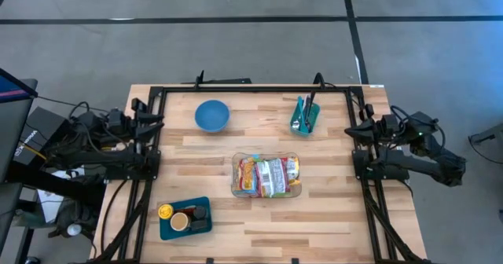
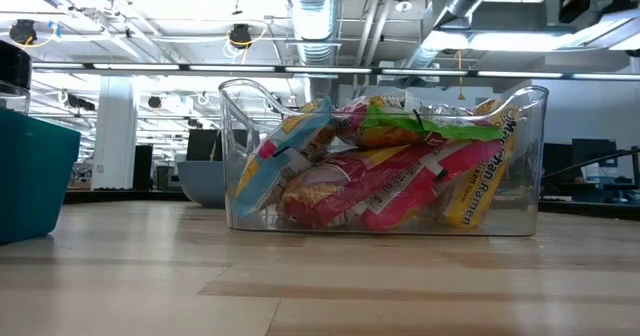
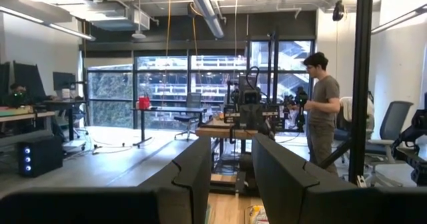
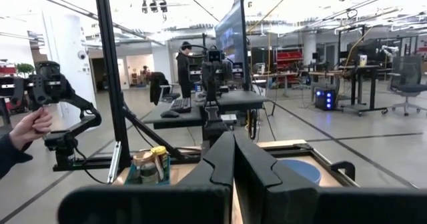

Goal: Pick & Place Food Item
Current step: Return to Home Position

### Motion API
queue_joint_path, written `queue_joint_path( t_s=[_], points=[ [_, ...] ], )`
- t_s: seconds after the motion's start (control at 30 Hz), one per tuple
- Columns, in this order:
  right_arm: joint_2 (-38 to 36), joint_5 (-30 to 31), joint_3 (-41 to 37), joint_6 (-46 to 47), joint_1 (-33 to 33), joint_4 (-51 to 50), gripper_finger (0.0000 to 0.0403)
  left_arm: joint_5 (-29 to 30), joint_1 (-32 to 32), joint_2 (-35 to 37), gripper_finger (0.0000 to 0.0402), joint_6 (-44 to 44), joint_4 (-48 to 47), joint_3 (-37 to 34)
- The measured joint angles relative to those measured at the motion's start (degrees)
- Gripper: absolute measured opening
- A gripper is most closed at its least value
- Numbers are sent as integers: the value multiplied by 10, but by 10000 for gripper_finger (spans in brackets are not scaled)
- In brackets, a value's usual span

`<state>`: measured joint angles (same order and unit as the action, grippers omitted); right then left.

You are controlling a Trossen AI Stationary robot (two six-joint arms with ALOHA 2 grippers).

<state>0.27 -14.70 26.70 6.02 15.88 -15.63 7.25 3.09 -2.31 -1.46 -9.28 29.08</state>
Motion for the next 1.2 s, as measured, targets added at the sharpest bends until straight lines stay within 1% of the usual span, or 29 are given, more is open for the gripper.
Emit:
queue_joint_path(
  t_s=[0.2,0.5,0.63,0.73,0.87,1.2],
  points=[
    [0,0,0,0,0,-4,0,0,0,22,104,0,-18,0],
    [0,0,0,-2,0,-5,0,0,0,22,104,0,-23,0],
    [0,0,-1,-5,0,0,0,0,0,21,104,2,14,-22],
    [0,0,-15,-5,0,39,0,0,0,20,104,1,76,-58],
    [0,0,-54,5,-1,109,0,0,0,20,104,0,142,-105],
    [0,-2,-138,45,-1,217,0,0,0,20,104,4,186,-174]
  ],
)
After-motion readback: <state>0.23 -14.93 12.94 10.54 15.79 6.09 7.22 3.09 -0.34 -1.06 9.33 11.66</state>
